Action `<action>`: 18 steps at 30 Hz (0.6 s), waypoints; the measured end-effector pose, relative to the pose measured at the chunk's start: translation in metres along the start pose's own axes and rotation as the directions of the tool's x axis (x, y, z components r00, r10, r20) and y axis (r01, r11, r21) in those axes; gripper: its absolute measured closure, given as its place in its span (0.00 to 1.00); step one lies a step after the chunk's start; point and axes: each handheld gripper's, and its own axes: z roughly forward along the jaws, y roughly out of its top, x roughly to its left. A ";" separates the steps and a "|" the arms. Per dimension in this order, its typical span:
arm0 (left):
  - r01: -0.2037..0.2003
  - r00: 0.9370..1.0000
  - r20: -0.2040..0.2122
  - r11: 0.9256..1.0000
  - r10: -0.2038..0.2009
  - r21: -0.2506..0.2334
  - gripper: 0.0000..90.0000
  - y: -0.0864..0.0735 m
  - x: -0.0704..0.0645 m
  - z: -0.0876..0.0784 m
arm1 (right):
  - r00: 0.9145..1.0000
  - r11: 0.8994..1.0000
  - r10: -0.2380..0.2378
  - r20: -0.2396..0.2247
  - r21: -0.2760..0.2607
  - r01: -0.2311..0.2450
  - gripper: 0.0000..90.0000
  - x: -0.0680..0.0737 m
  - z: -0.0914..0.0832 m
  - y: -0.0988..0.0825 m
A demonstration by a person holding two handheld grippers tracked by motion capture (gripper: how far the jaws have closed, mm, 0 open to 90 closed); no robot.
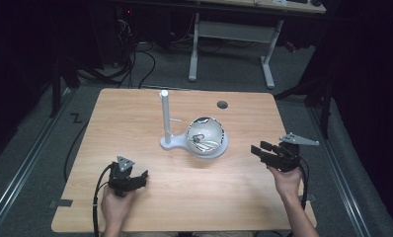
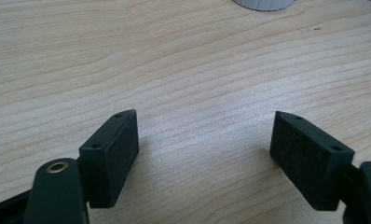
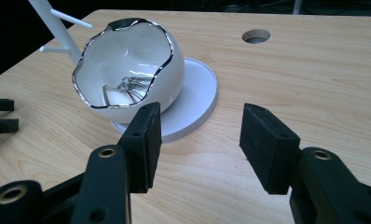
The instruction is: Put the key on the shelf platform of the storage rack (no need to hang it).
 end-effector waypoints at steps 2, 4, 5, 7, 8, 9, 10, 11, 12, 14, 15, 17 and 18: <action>0.000 1.000 0.000 1.000 0.000 0.000 0.27 0.000 0.000 0.000 | 1.000 1.000 -0.003 -0.004 0.001 0.003 0.54 0.001 0.000 -0.002; -0.001 1.000 0.002 1.000 0.001 0.002 0.27 0.000 0.000 0.000 | 1.000 1.000 0.000 -0.007 0.002 0.000 0.54 0.002 0.001 -0.003; 0.001 1.000 0.000 1.000 -0.001 0.001 0.27 0.000 0.000 0.000 | 1.000 1.000 0.004 -0.008 0.005 -0.004 0.54 0.002 0.001 -0.004; 0.001 1.000 0.000 1.000 -0.001 0.001 0.27 0.000 0.000 0.000 | 1.000 1.000 0.008 -0.012 0.007 -0.008 0.54 0.003 0.002 -0.007; 0.000 1.000 0.000 1.000 0.000 0.001 0.27 0.000 0.000 0.000 | 1.000 1.000 0.004 -0.015 0.006 -0.004 0.54 0.003 0.002 -0.007; 0.000 1.000 0.001 1.000 0.000 0.000 0.27 0.000 0.000 0.000 | 1.000 1.000 0.003 -0.015 0.011 -0.003 0.54 0.004 0.003 -0.008; 0.000 1.000 0.000 1.000 0.000 0.000 0.27 0.000 0.000 0.000 | 1.000 1.000 0.000 -0.016 0.009 0.000 0.54 0.004 0.003 -0.010; 0.000 1.000 0.001 1.000 0.000 0.002 0.27 0.000 0.000 0.000 | 1.000 1.000 0.005 -0.018 0.012 -0.004 0.54 0.005 0.003 -0.011; 0.000 1.000 0.001 1.000 0.000 0.001 0.27 0.000 0.000 0.000 | 1.000 1.000 0.000 -0.021 0.010 0.000 0.54 0.005 0.004 -0.012; 0.002 1.000 -0.001 1.000 -0.002 0.000 0.27 0.000 0.000 0.000 | 1.000 1.000 0.006 -0.022 0.015 -0.006 0.54 0.006 0.005 -0.015; 0.001 1.000 0.000 1.000 -0.001 0.000 0.27 0.000 0.000 0.000 | 1.000 1.000 0.004 -0.024 0.016 -0.004 0.54 0.006 0.005 -0.016; 0.000 1.000 0.001 1.000 0.000 0.002 0.27 0.000 0.000 0.000 | 1.000 1.000 0.011 -0.029 0.021 -0.011 0.54 0.006 0.007 -0.019; 0.000 1.000 0.000 1.000 0.000 0.000 0.27 0.000 0.000 0.000 | 0.999 1.000 0.011 -0.030 0.025 -0.011 0.54 0.007 0.008 -0.020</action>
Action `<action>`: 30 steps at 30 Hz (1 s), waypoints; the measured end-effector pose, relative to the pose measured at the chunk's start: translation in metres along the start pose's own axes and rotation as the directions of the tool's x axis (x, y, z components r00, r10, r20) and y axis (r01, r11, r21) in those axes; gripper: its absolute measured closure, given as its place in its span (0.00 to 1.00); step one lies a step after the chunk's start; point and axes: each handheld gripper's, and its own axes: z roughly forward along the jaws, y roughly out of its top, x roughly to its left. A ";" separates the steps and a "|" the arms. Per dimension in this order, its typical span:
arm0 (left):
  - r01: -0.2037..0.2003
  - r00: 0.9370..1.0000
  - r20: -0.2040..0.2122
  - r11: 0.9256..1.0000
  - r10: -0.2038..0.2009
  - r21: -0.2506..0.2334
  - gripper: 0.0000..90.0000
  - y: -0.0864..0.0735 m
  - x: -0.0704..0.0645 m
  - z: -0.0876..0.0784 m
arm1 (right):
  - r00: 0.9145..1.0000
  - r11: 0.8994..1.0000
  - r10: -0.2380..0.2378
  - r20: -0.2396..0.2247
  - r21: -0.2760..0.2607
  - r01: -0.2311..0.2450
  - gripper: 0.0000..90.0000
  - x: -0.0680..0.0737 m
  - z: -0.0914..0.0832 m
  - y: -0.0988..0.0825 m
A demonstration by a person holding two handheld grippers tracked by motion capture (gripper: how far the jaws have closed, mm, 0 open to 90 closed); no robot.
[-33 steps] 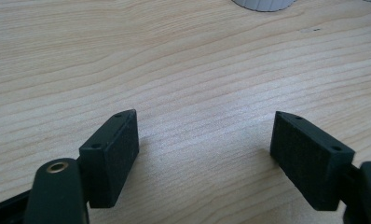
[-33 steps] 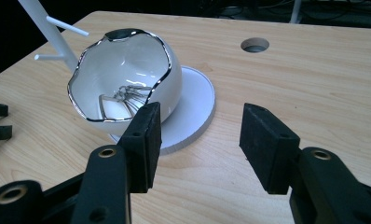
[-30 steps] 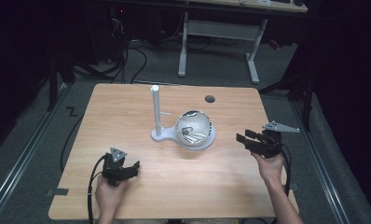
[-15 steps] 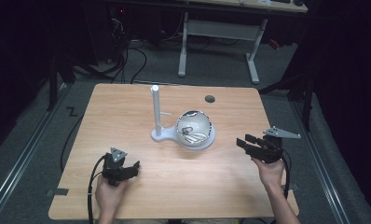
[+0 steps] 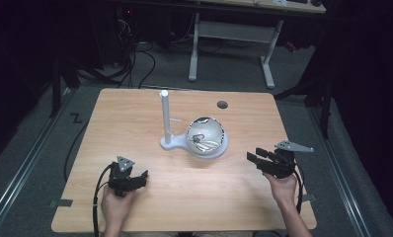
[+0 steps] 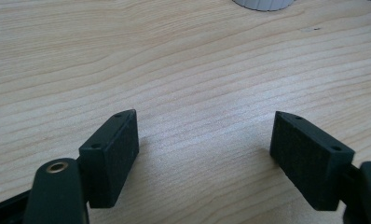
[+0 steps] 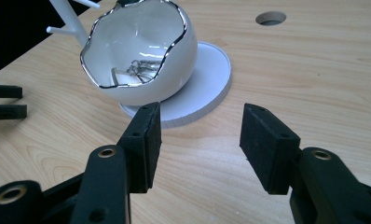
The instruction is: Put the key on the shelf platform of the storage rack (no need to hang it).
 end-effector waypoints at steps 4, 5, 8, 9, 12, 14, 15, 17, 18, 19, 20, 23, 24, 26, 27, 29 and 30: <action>0.001 1.000 0.000 1.000 -0.001 0.000 0.27 0.000 0.000 0.000 | 1.000 1.000 0.007 -0.008 0.003 -0.007 0.54 0.001 0.003 -0.005; -0.001 1.000 0.001 1.000 0.001 0.001 0.27 0.000 0.000 0.000 | 1.000 1.000 0.011 -0.009 0.006 -0.011 0.54 0.002 0.004 -0.006; -0.001 1.000 0.001 1.000 0.001 0.001 0.27 0.000 0.000 0.000 | 1.000 1.000 0.012 -0.015 0.015 -0.012 0.54 0.002 0.006 -0.009; 0.000 1.000 0.001 1.000 0.000 0.001 0.27 0.000 0.000 0.000 | 1.000 1.000 0.014 -0.015 0.020 -0.014 0.54 0.003 0.007 -0.010; 0.000 1.000 0.001 1.000 0.000 0.001 0.27 0.000 0.000 0.000 | 1.000 1.000 0.014 -0.019 0.028 -0.014 0.54 0.003 0.009 -0.013; 0.001 1.000 0.000 1.000 -0.001 0.001 0.27 0.000 0.000 0.000 | 1.000 0.999 0.014 -0.021 0.032 -0.014 0.54 0.004 0.011 -0.015; 0.001 1.000 -0.001 1.000 -0.001 0.000 0.26 0.000 0.000 0.000 | 1.000 0.999 0.013 -0.020 0.036 -0.012 0.54 0.004 0.012 -0.016; 0.001 1.000 0.000 1.000 -0.001 0.001 0.26 0.000 0.000 0.000 | 1.000 0.999 0.020 -0.022 0.044 -0.019 0.54 0.005 0.014 -0.019; 0.001 1.000 0.000 1.000 -0.001 0.000 0.26 0.000 0.000 0.000 | 1.000 0.999 0.014 -0.023 0.046 -0.013 0.54 0.004 0.015 -0.020; 0.000 1.000 0.000 1.000 0.000 0.001 0.26 0.000 0.000 0.000 | 1.000 0.999 0.017 -0.023 0.052 -0.016 0.54 0.005 0.016 -0.022; 0.002 1.000 -0.001 1.000 -0.002 0.000 0.26 0.000 0.000 0.000 | 0.999 0.998 0.020 -0.024 0.054 -0.019 0.54 0.005 0.017 -0.023; 0.001 1.000 0.001 1.000 -0.001 0.002 0.26 0.000 0.000 0.000 | 0.999 0.998 0.023 -0.024 0.061 -0.021 0.54 0.005 0.019 -0.026; 0.000 1.000 0.001 1.000 0.000 0.001 0.26 0.000 0.000 0.000 | 0.999 0.998 0.021 -0.023 0.065 -0.020 0.54 0.005 0.020 -0.028; 0.000 1.000 0.001 1.000 0.000 0.001 0.27 0.000 0.000 0.000 | 1.000 0.997 0.021 -0.022 0.071 -0.020 0.54 0.005 0.022 -0.031; 0.000 1.000 -0.001 1.000 0.000 0.000 0.26 0.000 0.000 0.000 | 1.000 0.997 0.025 -0.019 0.074 -0.024 0.54 0.005 0.023 -0.032; 0.000 1.000 0.000 1.000 0.000 0.001 0.27 0.000 0.000 0.000 | 1.000 0.996 0.026 -0.017 0.080 -0.024 0.54 0.005 0.024 -0.035; -0.001 1.000 0.001 1.000 0.001 0.001 0.27 0.000 0.000 0.000 | 1.000 0.996 0.027 -0.015 0.085 -0.025 0.54 0.005 0.025 -0.036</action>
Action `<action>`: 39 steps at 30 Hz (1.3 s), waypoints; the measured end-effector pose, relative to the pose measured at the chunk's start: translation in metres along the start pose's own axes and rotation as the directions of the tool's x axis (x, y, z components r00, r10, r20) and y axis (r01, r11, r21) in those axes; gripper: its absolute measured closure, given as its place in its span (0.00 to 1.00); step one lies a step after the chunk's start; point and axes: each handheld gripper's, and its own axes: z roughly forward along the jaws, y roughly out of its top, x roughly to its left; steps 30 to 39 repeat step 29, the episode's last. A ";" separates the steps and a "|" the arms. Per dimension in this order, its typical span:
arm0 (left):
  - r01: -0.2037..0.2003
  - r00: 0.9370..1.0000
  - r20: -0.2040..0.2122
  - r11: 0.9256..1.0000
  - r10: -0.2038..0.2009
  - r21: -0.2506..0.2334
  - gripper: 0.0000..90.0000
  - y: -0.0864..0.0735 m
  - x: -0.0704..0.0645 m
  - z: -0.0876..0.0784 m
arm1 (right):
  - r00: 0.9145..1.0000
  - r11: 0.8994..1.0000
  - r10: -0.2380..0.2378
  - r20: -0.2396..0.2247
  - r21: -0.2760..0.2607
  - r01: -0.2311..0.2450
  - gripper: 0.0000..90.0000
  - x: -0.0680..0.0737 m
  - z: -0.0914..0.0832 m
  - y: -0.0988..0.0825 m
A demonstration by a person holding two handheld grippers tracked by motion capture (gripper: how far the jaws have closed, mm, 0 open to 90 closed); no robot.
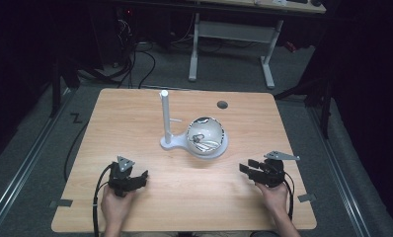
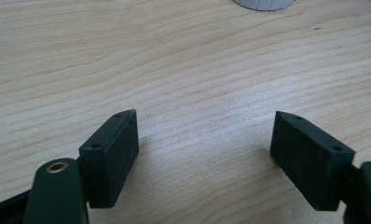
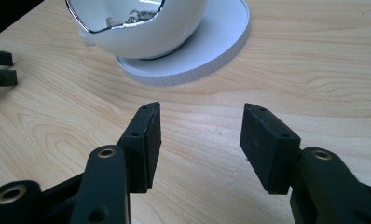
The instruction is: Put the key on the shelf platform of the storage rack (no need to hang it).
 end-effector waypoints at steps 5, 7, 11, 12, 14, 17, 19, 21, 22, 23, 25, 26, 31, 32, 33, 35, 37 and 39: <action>-0.006 1.000 0.003 1.000 0.006 -0.001 0.27 0.000 0.000 0.000 | 1.000 1.000 -0.006 0.005 0.011 0.005 0.54 0.000 0.006 -0.007; -0.006 1.000 0.003 1.000 0.006 -0.001 0.27 0.000 0.000 0.000 | 1.000 1.000 -0.004 0.007 0.018 0.003 0.54 0.001 0.009 -0.009; -0.001 1.000 0.000 1.000 0.001 0.000 0.26 0.000 0.000 0.000 | 1.000 0.999 -0.018 0.020 0.036 0.017 0.53 0.002 0.014 -0.013; -0.006 1.000 0.003 1.000 0.006 -0.001 0.27 0.000 0.000 0.000 | 1.000 0.999 -0.020 0.024 0.038 0.019 0.53 0.003 0.015 -0.014; -0.004 1.000 0.003 1.000 0.004 -0.001 0.26 0.000 0.000 0.000 | 0.998 0.998 -0.040 0.049 0.049 0.038 0.53 0.004 0.018 -0.016; -0.001 1.000 0.001 1.000 0.001 0.001 0.26 0.000 0.000 0.000 | 0.992 0.994 -0.081 0.092 0.075 0.074 0.53 0.006 0.024 -0.020; -0.002 1.000 0.000 1.000 0.002 0.000 0.26 0.000 0.000 0.000 | 0.986 0.990 -0.110 0.124 0.104 0.098 0.53 0.009 0.028 -0.023; -0.003 1.000 0.002 1.000 0.003 -0.001 0.27 0.000 0.000 0.000 | 0.972 0.983 -0.172 0.157 0.091 0.160 0.53 0.013 0.030 -0.027; -0.007 1.000 0.004 1.000 0.007 0.000 0.27 0.000 0.000 0.000 | 0.965 0.979 -0.197 0.171 0.093 0.183 0.52 0.015 0.031 -0.028; -0.006 1.000 0.004 1.000 0.006 0.000 0.27 0.000 0.000 0.000 | 0.960 0.975 -0.212 0.184 0.102 0.196 0.52 0.018 0.032 -0.029; -0.004 1.000 0.002 1.000 0.004 0.000 0.27 0.000 0.000 0.000 | 0.960 0.975 -0.213 0.182 0.102 0.197 0.51 0.019 0.032 -0.028; -0.007 1.000 0.004 1.000 0.007 0.000 0.27 0.000 0.000 0.000 | 0.961 0.976 -0.211 0.179 0.101 0.195 0.51 0.019 0.032 -0.028; -0.009 1.000 0.005 1.000 0.009 0.000 0.27 0.000 0.001 0.000 | 0.960 0.975 -0.213 0.180 0.102 0.197 0.51 0.019 0.033 -0.028; -0.009 1.000 0.005 1.000 0.009 0.000 0.27 0.000 0.001 0.000 | 0.960 0.975 -0.213 0.180 0.102 0.197 0.51 0.019 0.033 -0.028; -0.009 1.000 0.005 1.000 0.009 0.000 0.27 0.000 0.001 0.000 | 0.960 0.975 -0.213 0.180 0.102 0.197 0.51 0.019 0.033 -0.028; -0.009 1.000 0.005 1.000 0.009 0.000 0.27 0.000 0.001 0.000 | 0.960 0.975 -0.213 0.180 0.102 0.197 0.51 0.019 0.033 -0.028; -0.009 1.000 0.005 1.000 0.009 0.000 0.27 0.000 0.001 0.000 | 0.960 0.975 -0.213 0.180 0.102 0.197 0.51 0.019 0.033 -0.028; -0.009 1.000 0.005 1.000 0.009 0.000 0.27 0.000 0.001 0.000 | 0.960 0.975 -0.213 0.180 0.102 0.197 0.51 0.019 0.033 -0.028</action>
